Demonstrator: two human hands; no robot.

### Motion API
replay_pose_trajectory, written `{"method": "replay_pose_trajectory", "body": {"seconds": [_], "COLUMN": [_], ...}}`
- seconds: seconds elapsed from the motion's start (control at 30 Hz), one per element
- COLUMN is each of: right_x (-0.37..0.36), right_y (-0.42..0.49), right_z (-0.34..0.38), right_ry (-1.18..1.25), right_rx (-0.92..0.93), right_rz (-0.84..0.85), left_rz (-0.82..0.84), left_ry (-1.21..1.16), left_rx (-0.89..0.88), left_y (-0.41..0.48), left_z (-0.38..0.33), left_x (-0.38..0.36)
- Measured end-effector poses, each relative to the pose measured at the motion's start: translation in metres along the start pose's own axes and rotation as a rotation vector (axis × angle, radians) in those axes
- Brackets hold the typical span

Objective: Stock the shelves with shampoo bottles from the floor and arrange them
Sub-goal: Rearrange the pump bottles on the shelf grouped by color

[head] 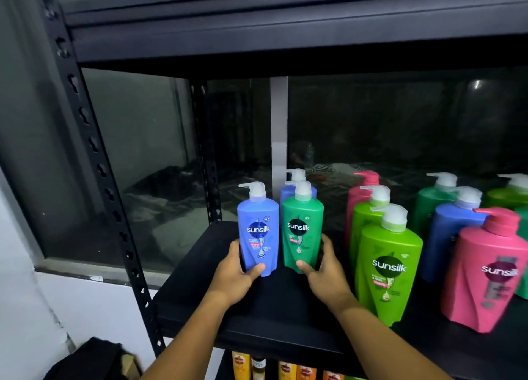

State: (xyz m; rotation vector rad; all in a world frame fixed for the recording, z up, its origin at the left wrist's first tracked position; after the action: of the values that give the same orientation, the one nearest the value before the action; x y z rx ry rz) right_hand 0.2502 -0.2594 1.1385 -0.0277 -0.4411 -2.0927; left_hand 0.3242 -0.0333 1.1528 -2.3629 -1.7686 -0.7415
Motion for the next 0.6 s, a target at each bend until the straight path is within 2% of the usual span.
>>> {"method": "replay_pose_trajectory", "body": {"seconds": [0.4, 0.6], "right_x": [0.005, 0.023], "right_y": [-0.042, -0.073], "right_z": [0.014, 0.018], "right_ry": [-0.111, -0.136], "right_rx": [-0.007, 0.021], "right_rz": [0.029, 0.061], "left_rz": [0.007, 0.085], "left_ry": [0.019, 0.074], "left_rx": [-0.034, -0.055], "left_y": [0.008, 0.008], "left_z": [0.008, 0.008], "left_x": [0.002, -0.003]}}
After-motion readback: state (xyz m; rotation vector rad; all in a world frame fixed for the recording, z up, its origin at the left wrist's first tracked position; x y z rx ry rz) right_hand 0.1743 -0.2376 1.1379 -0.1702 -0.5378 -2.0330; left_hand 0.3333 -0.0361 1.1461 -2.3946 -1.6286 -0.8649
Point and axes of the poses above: each hand's wrist, its own y-axis towards the middle knuckle, its own x-axis out of the back of the hand, z = x × y, the point moved 6 cm from there along y, towards the middle knuckle, and after that the axes turned 1 degree about -z, right-handed, at the moved point
